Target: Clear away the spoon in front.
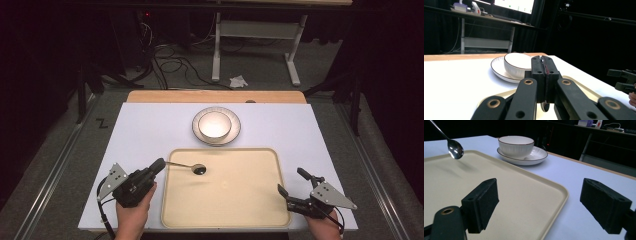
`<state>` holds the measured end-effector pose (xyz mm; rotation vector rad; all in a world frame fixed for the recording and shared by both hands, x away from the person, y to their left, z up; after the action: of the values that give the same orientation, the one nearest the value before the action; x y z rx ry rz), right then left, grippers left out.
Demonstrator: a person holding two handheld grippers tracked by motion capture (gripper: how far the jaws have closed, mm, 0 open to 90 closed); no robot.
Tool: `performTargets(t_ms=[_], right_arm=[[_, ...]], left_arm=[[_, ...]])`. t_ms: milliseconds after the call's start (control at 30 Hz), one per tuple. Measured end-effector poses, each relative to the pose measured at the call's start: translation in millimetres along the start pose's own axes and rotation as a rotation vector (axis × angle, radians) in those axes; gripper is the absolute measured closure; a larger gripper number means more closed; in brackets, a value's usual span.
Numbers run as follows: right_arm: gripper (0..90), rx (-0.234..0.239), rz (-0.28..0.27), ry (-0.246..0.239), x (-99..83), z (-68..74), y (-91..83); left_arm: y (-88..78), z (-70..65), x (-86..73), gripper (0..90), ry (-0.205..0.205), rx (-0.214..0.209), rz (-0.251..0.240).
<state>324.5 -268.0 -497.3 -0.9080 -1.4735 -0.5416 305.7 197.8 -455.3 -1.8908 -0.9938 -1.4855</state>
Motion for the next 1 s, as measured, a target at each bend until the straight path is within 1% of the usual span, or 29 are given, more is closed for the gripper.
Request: performTargets(t_ms=[100, 233, 300, 400, 433, 467, 533, 633, 667, 833, 900, 1000], right_arm=[[16.0, -0.001, -0.001, -0.003, 0.0, 0.0, 0.0], [16.0, -0.001, 0.002, 0.0, -0.6, 0.1, 0.2], [16.0, 0.002, 0.001, 0.001, -0.6, 0.2, -0.2], [16.0, 0.002, 0.003, -0.001, -0.9, 0.0, -0.1], [15.9, 0.004, 0.004, 0.006, -1.1, 0.5, 0.0], [16.0, 0.01, 0.002, 0.0, -1.2, 0.4, 0.4], [16.0, 0.012, 0.005, 0.001, -1.4, 0.9, 0.8], [16.0, 0.016, 0.008, -0.004, -1.6, 1.3, 1.5], [16.0, 0.017, 0.01, -0.006, -1.6, 1.6, 1.8], [16.0, 0.023, 0.013, -0.003, -1.8, 2.5, 1.9], [16.0, 0.026, 0.008, -0.005, -2.0, 2.0, 2.3], [16.0, 0.023, 0.015, -0.003, -2.3, 1.6, 2.0]], left_arm=[[1.7, -0.8, -0.8, 89.7, 0.0, -0.011, 0.005], [2.3, 1.1, -3.3, 89.7, -0.04, -0.03, 0.007], [3.2, 2.5, -5.1, 89.7, -0.07, -0.044, 0.009], [6.4, 5.3, -10.3, 89.6, -0.133, -0.069, 0.015], [7.8, 6.5, -13.1, 89.7, -0.157, -0.08, 0.022], [9.8, 7.0, -16.0, 89.6, -0.18, -0.087, 0.027], [12.5, 7.6, -19.9, 89.6, -0.205, -0.098, 0.04], [19.3, 7.1, -29.6, 89.6, -0.262, -0.111, 0.056], [20.8, 6.8, -31.9, 89.6, -0.271, -0.113, 0.061], [30.4, 1.8, -45.5, 89.6, -0.344, -0.13, 0.089], [32.5, 0.6, -49.3, 89.6, -0.359, -0.134, 0.097], [34.6, -0.3, -54.1, 89.6, -0.371, -0.13, 0.105]])
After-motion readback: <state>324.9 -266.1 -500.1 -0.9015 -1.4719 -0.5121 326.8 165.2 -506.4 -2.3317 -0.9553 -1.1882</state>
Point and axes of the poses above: each handheld gripper's, and its own axes: y roughly forward along the jaws, x roughly out of its top, z roughly to its left, the point moved 3 cm from there along y, roughly forward along the jaws, and after that the axes turned 5 degrees about -z, right-handed, at the moved point
